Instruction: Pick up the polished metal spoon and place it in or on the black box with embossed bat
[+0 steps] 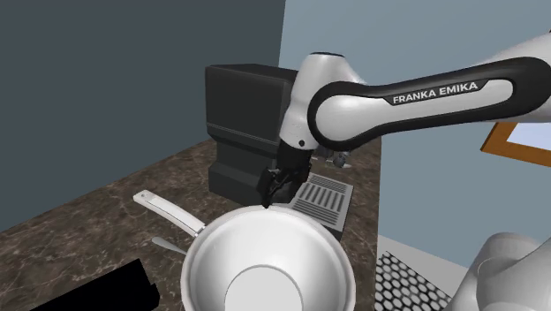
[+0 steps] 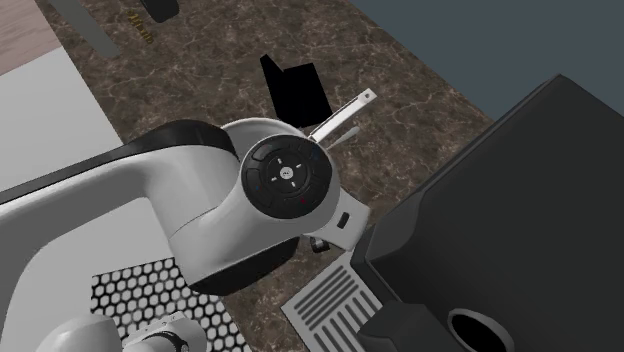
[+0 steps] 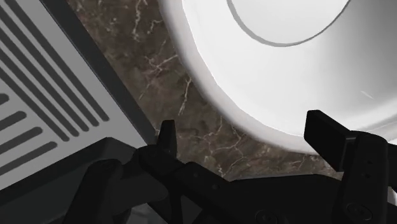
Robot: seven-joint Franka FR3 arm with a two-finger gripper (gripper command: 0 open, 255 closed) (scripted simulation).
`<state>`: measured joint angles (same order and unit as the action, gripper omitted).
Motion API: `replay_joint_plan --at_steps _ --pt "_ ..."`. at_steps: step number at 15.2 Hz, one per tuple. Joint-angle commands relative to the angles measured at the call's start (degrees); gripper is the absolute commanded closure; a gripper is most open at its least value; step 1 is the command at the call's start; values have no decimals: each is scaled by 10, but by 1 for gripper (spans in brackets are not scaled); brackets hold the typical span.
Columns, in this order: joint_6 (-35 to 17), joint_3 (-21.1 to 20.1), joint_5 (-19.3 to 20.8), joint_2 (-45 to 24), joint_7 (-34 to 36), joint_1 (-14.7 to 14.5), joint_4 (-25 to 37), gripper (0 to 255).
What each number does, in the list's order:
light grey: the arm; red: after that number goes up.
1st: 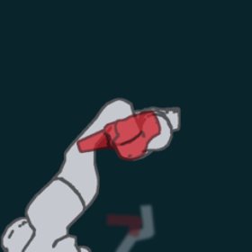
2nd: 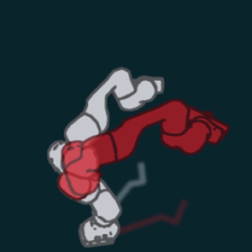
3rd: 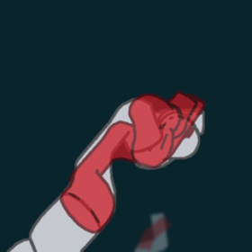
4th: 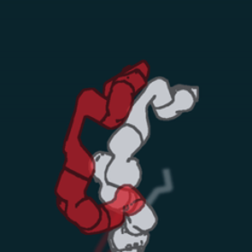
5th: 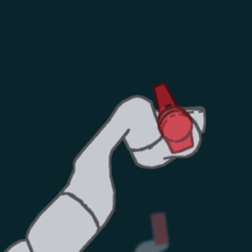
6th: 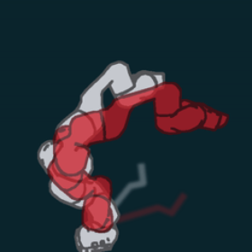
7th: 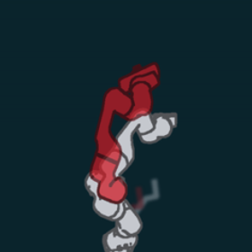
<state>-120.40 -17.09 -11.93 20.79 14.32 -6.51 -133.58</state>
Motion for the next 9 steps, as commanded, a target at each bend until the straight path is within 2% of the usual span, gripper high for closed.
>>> replay_joint_plan --at_steps 1,5,9 --pt "-34 -17 5 -37 10 -4 12 0" --pt "-90 -47 32 -114 37 -9 49 0" --pt "-135 -71 77 -195 74 -18 97 0"
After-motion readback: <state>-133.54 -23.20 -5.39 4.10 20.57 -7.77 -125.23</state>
